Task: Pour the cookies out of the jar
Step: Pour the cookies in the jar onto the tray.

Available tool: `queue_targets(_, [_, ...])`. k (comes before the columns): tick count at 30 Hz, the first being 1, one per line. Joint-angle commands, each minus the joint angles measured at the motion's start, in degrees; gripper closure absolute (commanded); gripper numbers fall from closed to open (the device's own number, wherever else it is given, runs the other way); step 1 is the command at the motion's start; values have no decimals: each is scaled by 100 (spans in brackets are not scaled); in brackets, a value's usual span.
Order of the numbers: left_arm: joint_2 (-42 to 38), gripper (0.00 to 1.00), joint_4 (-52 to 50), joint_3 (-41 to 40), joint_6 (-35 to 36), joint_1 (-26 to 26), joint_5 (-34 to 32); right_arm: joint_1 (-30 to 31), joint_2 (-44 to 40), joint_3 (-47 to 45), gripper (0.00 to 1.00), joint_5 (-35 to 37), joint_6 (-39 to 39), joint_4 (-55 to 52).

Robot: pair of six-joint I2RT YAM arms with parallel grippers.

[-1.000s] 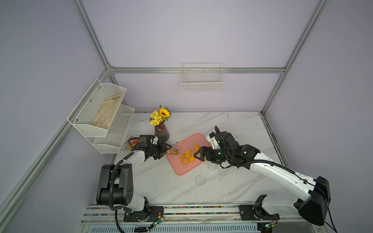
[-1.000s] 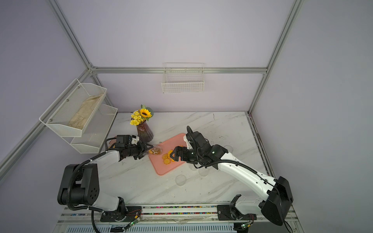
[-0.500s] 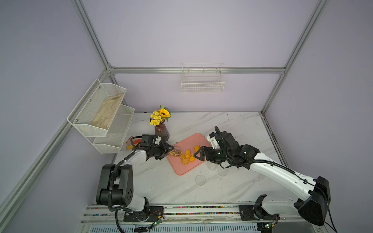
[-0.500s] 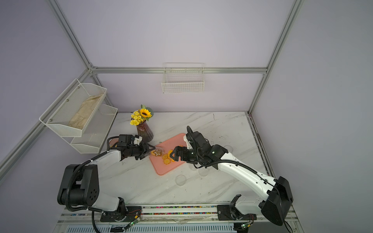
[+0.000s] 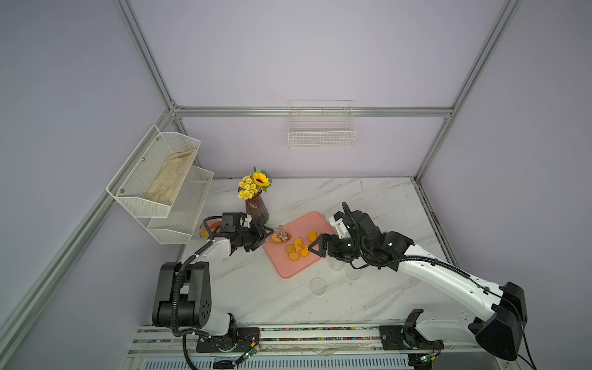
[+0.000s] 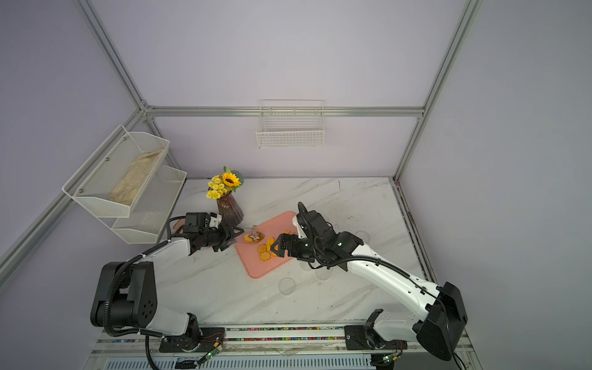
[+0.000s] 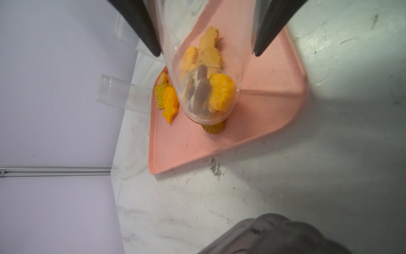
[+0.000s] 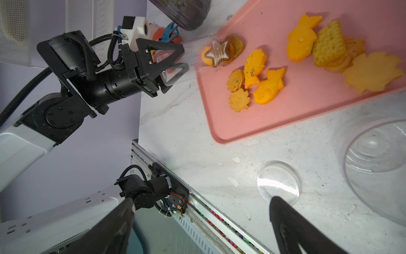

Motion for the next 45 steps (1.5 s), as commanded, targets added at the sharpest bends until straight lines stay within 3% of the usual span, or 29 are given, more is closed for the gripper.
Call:
queue_targets(1, [-68, 56, 452, 9, -181, 75, 321, 31, -140, -45, 3, 91, 60, 7])
queue_targets(3, [-170, 56, -554, 340, 343, -35, -421, 35, -164, -73, 3, 105, 86, 44])
queue_targets(5, [-116, 56, -413, 257, 321, 4, -100, 35, -169, -80, 3, 102, 100, 37])
queue_targets(9, [-107, 56, -522, 232, 442, 15, -65, 63, -177, -69, 3, 137, 115, 53])
queue_targets(18, [-620, 55, -1427, 577, 890, 49, -436, 153, -175, -65, 3, 209, 169, 96])
queue_targets(31, [-1029, 55, -1627, 665, 926, 174, -582, 279, -116, -71, 3, 254, 199, 152])
queue_targets(45, [-1427, 54, -2459, 1918, 973, 279, -104, 251, -173, 498, 3, 429, -245, -138])
